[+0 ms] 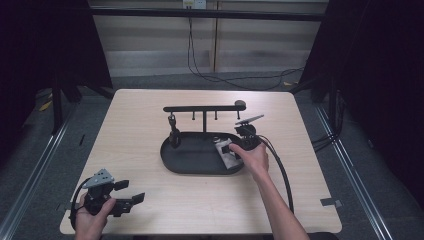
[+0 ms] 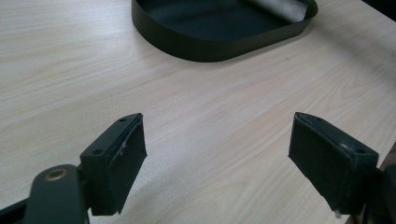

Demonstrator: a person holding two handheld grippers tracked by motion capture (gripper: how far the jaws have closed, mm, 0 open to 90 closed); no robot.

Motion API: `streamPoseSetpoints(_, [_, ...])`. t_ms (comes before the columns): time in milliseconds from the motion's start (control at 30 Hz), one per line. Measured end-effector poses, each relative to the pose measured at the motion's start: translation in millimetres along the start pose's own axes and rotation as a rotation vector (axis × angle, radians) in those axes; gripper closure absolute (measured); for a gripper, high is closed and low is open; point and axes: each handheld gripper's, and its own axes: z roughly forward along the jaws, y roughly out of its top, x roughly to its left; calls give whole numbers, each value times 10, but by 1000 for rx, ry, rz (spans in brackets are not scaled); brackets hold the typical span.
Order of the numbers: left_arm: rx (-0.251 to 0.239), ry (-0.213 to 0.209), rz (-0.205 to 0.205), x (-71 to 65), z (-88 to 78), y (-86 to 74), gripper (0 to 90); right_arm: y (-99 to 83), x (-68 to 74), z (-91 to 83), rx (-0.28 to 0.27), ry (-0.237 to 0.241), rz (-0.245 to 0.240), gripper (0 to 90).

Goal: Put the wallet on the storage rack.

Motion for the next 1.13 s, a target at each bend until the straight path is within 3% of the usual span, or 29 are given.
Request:
streamPoseSetpoints(233, [2, 2, -1, -1, 7, -1, 187, -13, 0, -170, -68, 34, -8, 270])
streamPoseSetpoints(467, [1, 10, -10, 10, 5, -1, 191, -94, -77, -425, -140, 33, -31, 261])
streamPoseSetpoints(567, [3, 11, -11, 15, 2, 1, 193, -226, -155, -533, -163, 15, -39, 263])
streamPoseSetpoints(767, [5, 14, -8, 6, 7, 0, 193, -561, -345, -772, -218, 19, -9, 253])
streamPoseSetpoints(1133, [4, 15, -11, 7, 11, 1, 193, -1213, -511, -1040, -291, -35, 5, 228])
